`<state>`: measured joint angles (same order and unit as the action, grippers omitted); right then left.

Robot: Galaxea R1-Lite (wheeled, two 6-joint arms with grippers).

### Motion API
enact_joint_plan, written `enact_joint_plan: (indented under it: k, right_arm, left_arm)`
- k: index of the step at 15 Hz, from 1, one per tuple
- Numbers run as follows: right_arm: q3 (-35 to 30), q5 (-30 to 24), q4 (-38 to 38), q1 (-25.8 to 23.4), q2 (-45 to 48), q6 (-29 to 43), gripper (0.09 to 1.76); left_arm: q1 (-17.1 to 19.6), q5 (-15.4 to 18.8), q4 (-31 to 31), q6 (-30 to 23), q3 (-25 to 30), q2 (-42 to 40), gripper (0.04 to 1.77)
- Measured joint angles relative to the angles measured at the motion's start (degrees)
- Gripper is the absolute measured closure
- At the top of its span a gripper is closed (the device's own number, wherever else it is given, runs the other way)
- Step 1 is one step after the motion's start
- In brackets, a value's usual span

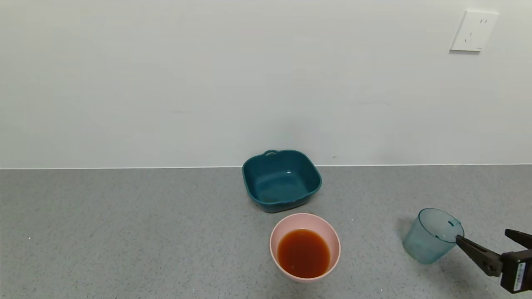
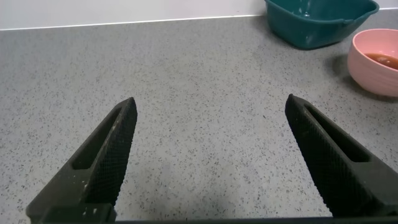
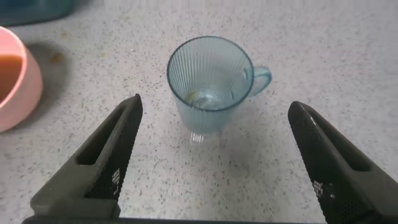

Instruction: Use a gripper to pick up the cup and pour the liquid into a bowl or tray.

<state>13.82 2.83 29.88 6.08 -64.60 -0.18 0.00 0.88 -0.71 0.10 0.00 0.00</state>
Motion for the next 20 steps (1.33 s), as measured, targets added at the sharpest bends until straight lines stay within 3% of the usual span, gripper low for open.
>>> enact_joint_plan:
  k: [4,11,20]
  right_arm:
    - [0.3,0.5,-8.6,-0.1,13.6,-0.1,0.15]
    - [0.3,0.9,-30.5,-1.8,40.1,-0.1,0.15]
    - [0.1,-0.2,-41.9,-5.6,61.2,-2.5,0.15]
  left_arm:
    - [0.0,0.0,0.0,0.0,0.0,0.0,0.09]
    - [0.0,0.0,0.0,0.0,0.0,0.0,0.09]
    - [0.0,0.0,0.0,0.0,0.0,0.0,0.09]
